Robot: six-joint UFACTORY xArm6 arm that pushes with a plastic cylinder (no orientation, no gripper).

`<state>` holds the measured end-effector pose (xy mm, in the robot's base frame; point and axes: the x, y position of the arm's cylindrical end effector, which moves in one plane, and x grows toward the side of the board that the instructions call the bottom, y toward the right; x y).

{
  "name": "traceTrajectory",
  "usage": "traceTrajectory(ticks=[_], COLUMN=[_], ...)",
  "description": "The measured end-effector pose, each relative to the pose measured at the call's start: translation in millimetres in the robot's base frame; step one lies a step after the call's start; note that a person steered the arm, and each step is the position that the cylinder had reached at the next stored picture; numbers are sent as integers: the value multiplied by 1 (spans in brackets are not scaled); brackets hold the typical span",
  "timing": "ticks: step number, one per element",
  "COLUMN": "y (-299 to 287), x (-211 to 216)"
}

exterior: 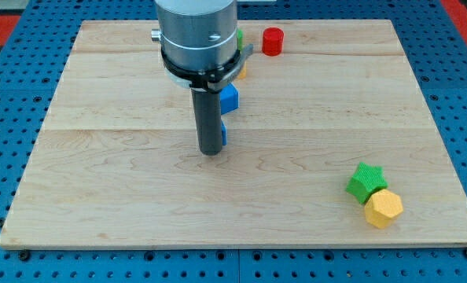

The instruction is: Move the green star parallel to the bottom of the blue triangle

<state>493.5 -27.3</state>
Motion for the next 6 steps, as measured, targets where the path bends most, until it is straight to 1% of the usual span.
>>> traceTrajectory(ticks=[1, 2, 3, 4, 6], y=[104, 184, 264, 267, 31], x=[-3, -34, 11, 57, 26])
